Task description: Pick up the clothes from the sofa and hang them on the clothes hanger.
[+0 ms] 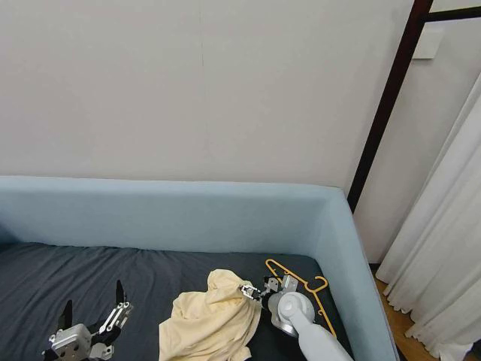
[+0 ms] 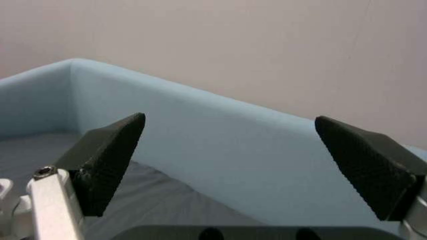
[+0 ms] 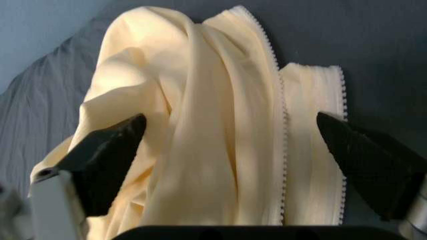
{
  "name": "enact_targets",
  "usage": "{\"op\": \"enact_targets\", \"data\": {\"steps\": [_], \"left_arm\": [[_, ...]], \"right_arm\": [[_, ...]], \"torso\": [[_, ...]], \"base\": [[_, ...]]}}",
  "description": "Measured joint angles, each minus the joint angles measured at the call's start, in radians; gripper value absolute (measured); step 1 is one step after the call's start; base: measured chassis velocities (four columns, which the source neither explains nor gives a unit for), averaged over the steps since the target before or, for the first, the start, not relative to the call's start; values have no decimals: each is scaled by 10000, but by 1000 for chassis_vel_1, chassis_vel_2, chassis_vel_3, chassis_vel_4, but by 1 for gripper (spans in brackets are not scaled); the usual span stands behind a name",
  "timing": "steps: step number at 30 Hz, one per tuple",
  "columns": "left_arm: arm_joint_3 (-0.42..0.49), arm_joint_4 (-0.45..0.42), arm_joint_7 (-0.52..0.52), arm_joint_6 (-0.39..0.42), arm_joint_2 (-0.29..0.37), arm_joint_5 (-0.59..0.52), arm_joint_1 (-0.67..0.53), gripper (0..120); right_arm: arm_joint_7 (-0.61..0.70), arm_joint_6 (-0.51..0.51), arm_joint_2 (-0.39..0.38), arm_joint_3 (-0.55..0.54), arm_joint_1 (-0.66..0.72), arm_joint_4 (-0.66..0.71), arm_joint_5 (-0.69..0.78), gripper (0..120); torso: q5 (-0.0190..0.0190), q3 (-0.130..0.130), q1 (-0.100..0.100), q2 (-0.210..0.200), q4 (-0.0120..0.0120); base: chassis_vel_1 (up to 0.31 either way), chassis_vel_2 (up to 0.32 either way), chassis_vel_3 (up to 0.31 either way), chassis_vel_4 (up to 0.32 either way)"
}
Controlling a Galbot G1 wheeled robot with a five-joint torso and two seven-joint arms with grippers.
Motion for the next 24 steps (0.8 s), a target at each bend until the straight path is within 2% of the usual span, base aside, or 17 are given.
{"op": "enact_targets", "data": {"steps": [4,5,6,7,9,12,13,18,19,23,24], "left_arm": [[-6,59,-36,-22,36,0,-15,100],[-9,72,-43,-28,45,1,-19,100],[-10,80,-47,-31,48,0,-21,100],[-12,102,-61,-37,56,0,-26,100],[-12,116,-70,-45,58,0,-30,100],[2,149,-98,-87,33,29,-40,100],[2,149,-98,-87,33,29,-40,100],[30,154,-122,-128,-11,139,-3,100],[30,154,-122,-128,-11,139,-3,100],[6,63,-131,-131,-50,177,28,100],[6,63,-131,-131,-50,177,28,100]], "right_arm": [[-39,33,43,10,-43,-8,-91,86],[-50,43,47,10,-53,-7,-111,79],[-52,46,49,10,-57,-6,-118,77],[-64,60,51,5,-78,3,-157,69],[-72,69,51,1,-89,11,-185,66],[-191,174,55,-44,-131,13,-397,50],[-191,174,55,-44,-131,13,-397,50],[-417,328,31,-125,-189,-3,-727,29],[-417,328,31,-125,-189,-3,-727,29],[-517,658,-159,-353,-290,269,-1034,11],[-517,658,-159,-353,-290,269,-1034,11]], "torso": [[0,0,0,0,0],[1,0,1,0,1],[1,0,0,0,1],[0,0,0,0,0],[0,0,0,0,0],[1,0,0,0,1],[1,0,0,0,1],[2,0,0,0,1],[2,0,0,0,1],[2,0,0,0,1],[2,0,0,0,1]], "base": [[0,0,0,0],[0,0,0,0],[0,0,0,0],[0,0,0,0],[0,0,0,0],[0,0,0,0],[0,0,0,0],[0,0,0,0],[0,0,0,0],[0,0,0,0],[0,0,0,0]]}}
